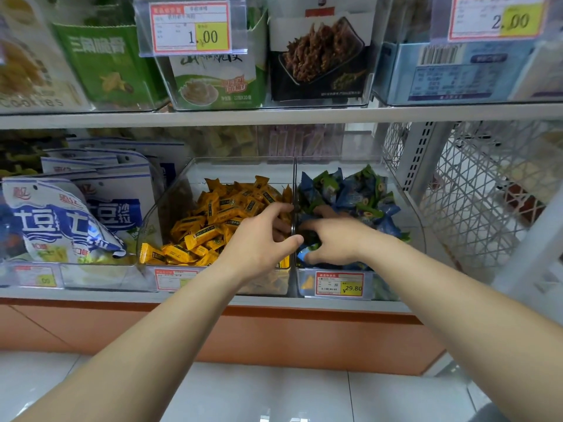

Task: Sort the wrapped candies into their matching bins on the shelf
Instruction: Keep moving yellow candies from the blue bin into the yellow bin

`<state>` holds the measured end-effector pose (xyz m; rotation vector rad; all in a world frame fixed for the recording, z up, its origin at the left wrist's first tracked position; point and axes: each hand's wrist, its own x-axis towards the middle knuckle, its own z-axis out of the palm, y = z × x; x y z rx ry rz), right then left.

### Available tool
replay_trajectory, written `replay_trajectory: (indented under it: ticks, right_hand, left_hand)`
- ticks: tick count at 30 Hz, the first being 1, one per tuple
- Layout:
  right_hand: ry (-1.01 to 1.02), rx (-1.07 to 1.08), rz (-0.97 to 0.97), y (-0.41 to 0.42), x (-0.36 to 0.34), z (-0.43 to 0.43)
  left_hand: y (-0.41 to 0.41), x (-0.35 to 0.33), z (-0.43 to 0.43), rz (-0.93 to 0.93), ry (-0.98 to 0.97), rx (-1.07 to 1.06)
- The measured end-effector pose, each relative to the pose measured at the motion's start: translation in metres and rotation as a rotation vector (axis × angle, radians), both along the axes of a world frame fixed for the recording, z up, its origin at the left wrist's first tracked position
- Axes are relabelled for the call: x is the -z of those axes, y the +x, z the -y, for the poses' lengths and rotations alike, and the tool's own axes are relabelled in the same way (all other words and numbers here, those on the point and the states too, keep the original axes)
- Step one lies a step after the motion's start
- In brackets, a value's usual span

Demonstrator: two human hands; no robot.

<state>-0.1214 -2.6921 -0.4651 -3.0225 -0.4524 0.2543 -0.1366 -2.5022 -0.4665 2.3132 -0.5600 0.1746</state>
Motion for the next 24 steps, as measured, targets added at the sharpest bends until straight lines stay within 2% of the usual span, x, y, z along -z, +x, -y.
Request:
replay_trajectory:
  ticks: [6,10,14,16,18,20,21,22,24]
  right_hand:
    - [0.000,-0.043,-0.016,0.010,0.002,0.003]
    - [0.124,-0.071,0.070,0.009,0.002,0.005]
    - [0.321,0.002,0.078,0.012,-0.009,0.020]
    - [0.512,0.083,0.187,0.015,-0.021,0.031]
    - [0.641,0.192,0.440,0.019,-0.029,0.046]
    - [0.582,0.284,0.696,0.021,-0.031,0.059]
    - [0.500,0.323,0.750,0.022,-0.029,0.065]
    - [0.388,0.355,0.725,0.024,-0.026,0.069]
    - [0.159,0.389,0.543,0.029,-0.020,0.070]
  left_hand:
    - [-0.002,0.000,-0.001,-0.009,-0.002,0.007]
    - [-0.001,0.000,-0.002,-0.001,0.004,0.002]
    - [0.001,0.000,-0.002,-0.018,-0.009,0.014]
    - [0.002,0.000,-0.003,-0.028,-0.019,0.021]
    - [0.003,0.001,-0.004,-0.032,-0.022,0.027]
    - [0.003,0.002,-0.004,-0.030,-0.023,0.028]
    - [0.003,0.002,-0.004,-0.027,-0.022,0.027]
    - [0.003,0.002,-0.004,-0.025,-0.021,0.026]
    - [0.003,0.002,-0.004,-0.028,-0.019,0.025]
